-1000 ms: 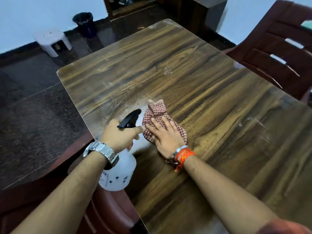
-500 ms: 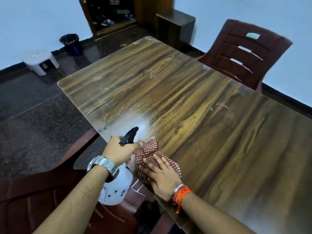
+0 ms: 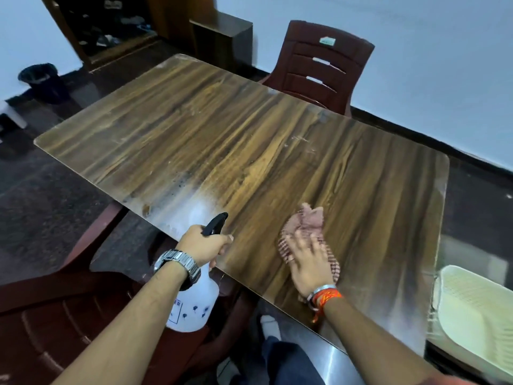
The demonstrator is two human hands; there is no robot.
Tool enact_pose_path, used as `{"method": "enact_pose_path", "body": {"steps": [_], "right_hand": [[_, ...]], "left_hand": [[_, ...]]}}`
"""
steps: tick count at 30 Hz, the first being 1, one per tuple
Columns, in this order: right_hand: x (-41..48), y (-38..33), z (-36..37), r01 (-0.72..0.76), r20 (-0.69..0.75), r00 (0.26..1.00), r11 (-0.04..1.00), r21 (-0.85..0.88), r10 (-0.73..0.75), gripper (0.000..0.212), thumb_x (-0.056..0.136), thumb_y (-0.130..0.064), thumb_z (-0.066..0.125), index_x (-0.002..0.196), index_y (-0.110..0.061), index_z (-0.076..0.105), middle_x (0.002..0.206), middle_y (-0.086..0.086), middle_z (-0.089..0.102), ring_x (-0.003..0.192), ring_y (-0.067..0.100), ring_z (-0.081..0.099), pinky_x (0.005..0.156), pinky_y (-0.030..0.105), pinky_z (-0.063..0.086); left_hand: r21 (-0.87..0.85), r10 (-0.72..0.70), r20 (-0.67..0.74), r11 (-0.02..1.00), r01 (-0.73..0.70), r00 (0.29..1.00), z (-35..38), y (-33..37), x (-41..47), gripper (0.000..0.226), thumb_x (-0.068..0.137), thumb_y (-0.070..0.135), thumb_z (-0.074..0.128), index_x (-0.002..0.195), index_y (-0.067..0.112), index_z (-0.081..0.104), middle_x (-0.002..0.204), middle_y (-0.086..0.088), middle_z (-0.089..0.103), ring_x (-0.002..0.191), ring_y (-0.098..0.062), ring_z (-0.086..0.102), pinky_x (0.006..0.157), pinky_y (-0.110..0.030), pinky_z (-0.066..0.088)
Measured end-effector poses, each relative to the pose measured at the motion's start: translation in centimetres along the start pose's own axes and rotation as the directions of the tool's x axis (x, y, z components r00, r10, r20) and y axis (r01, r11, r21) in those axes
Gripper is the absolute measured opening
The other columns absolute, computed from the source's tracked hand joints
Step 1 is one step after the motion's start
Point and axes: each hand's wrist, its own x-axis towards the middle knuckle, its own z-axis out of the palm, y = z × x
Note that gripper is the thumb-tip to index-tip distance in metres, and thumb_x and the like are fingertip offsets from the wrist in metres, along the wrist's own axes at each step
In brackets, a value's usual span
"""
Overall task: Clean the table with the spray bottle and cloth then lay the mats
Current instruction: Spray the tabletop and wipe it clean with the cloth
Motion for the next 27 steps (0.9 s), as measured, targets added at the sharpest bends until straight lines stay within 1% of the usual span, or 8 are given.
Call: {"method": "enact_pose_path", "body": {"steps": [3,8,10,13,17,21,24,27], "right_hand": [[-3.0,-1.4,1.5,0.23,0.06,0.972,0.97,-0.074,-0.226,0.058,0.086,-0.038,0.039,0.143,-0.039,0.035,0.15,-0.008,0.039,0.136,0.035,0.037,0.11,0.05,0.023],[-5.2,0.8,2.5,0.484,0.132,0.872,0.869,-0.102,-0.471,0.056,0.091,-0.038,0.04,0.145,-0.042,0.027,0.154,-0.013,0.027,0.143,0.026,0.024,0.114,0.043,0.012],[-5.4,3.1,2.2,0.519,0.16,0.851,0.848,-0.104,-0.501,0.055,0.091,-0.039,0.04,0.144,-0.043,0.027,0.154,-0.015,0.027,0.143,0.023,0.022,0.118,0.043,0.014],[-6.1,7.7,0.7,0.47,0.126,0.879,0.881,-0.058,-0.461,0.053,0.095,-0.039,0.033,0.146,-0.046,0.021,0.156,-0.019,0.014,0.145,0.019,0.004,0.116,0.044,-0.002],[-7.2,14.1,-1.1,0.33,0.071,0.943,0.943,-0.043,-0.326,0.05,0.098,-0.044,0.023,0.146,-0.051,0.01,0.155,-0.023,0.001,0.144,0.014,-0.008,0.118,0.039,-0.004],[-7.9,18.3,-2.4,0.251,0.06,0.967,0.967,-0.038,-0.248,0.05,0.096,-0.046,0.018,0.143,-0.055,0.002,0.155,-0.023,-0.001,0.144,0.012,-0.009,0.118,0.036,-0.005],[-8.6,20.1,-2.8,0.193,0.032,0.981,0.981,-0.019,-0.192,0.051,0.095,-0.045,0.02,0.146,-0.051,0.011,0.155,-0.022,0.006,0.146,0.015,0.0,0.116,0.032,-0.009],[-9.1,21.4,-3.1,0.179,0.015,0.984,0.984,-0.001,-0.179,0.051,0.095,-0.045,0.021,0.146,-0.047,0.018,0.156,-0.019,0.014,0.146,0.018,0.006,0.116,0.033,-0.007]], "left_hand": [[-0.004,-0.006,0.012,1.0,0.006,1.0,1.3,0.3,-0.6,0.024,0.087,0.029,0.074,0.077,0.008,0.068,0.069,-0.006,0.07,0.035,-0.016,0.051,0.059,-0.026,0.046],[0.043,0.003,-0.003,0.999,-0.003,1.0,3.6,1.2,-1.3,0.03,0.088,0.03,0.074,0.082,0.002,0.067,0.071,-0.006,0.07,0.035,-0.017,0.051,0.057,-0.027,0.047],[0.042,0.007,-0.005,0.999,-0.007,1.0,4.7,1.7,-1.6,0.031,0.087,0.031,0.074,0.089,0.0,0.069,0.073,-0.009,0.072,0.035,-0.017,0.051,0.059,-0.028,0.049],[0.008,0.019,-0.022,1.0,-0.019,1.0,7.3,2.5,-2.3,0.032,0.087,0.028,0.076,0.093,-0.002,0.07,0.074,-0.012,0.073,0.036,-0.019,0.051,0.061,-0.03,0.049],[0.01,0.051,-0.009,0.999,-0.051,0.999,11.5,4.1,-3.3,0.013,0.087,0.027,0.075,0.086,0.022,0.063,0.072,-0.007,0.073,0.037,-0.02,0.052,0.059,-0.029,0.048],[0.0,0.024,0.012,1.0,-0.024,1.0,15.8,5.7,-4.6,0.014,0.087,0.027,0.075,0.083,0.015,0.069,0.07,-0.006,0.074,0.039,-0.02,0.052,0.059,-0.029,0.046],[0.0,-0.004,0.02,1.0,0.004,1.0,18.4,6.5,-5.1,0.026,0.086,0.028,0.075,0.086,0.002,0.072,0.073,-0.014,0.075,0.038,-0.017,0.053,0.059,-0.027,0.046],[-0.004,-0.007,0.014,1.0,0.007,1.0,20.4,7.3,-5.3,0.03,0.084,0.03,0.075,0.094,0.003,0.07,0.07,-0.004,0.076,0.039,-0.018,0.054,0.059,-0.027,0.047]]}}
